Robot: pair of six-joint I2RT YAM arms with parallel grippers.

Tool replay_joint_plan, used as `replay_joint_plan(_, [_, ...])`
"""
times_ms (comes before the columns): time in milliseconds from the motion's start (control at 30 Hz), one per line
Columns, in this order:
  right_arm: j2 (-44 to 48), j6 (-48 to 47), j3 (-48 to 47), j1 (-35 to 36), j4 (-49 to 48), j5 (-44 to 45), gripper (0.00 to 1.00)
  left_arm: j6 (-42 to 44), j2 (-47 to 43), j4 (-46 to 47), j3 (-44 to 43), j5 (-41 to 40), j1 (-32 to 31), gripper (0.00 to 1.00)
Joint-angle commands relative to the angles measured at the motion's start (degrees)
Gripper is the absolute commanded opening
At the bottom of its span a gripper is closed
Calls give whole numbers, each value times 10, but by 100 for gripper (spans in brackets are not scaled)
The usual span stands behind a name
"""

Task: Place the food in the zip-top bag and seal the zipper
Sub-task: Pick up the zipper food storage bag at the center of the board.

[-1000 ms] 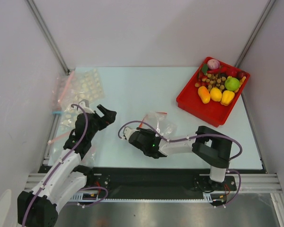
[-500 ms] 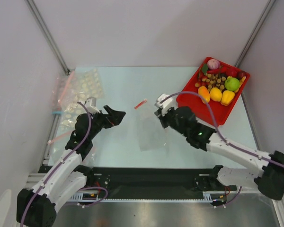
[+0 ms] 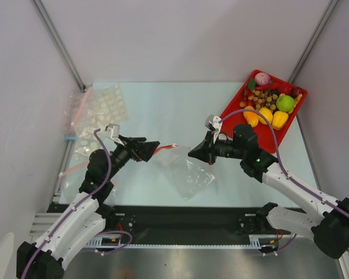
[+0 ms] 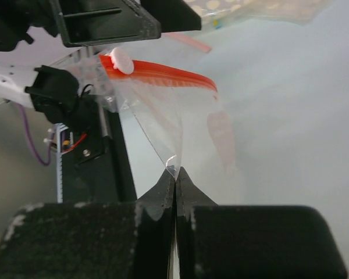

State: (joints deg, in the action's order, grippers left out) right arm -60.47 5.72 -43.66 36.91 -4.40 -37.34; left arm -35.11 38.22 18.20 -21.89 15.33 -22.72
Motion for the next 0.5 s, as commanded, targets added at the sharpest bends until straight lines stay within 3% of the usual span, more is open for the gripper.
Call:
replay_joint_plan(0, [-1,19,-20,-8,-6,-82,0,22,-28,78,17,35,-5,100])
replay_joint_plan(233, [0,29,-25,-17,-3,-132,0,19,-16,134,32,75,-10,100])
replay_joint_plan(467, [14,71,-16,-46,-34,-149,0,55,55,172,9,105,-85,100])
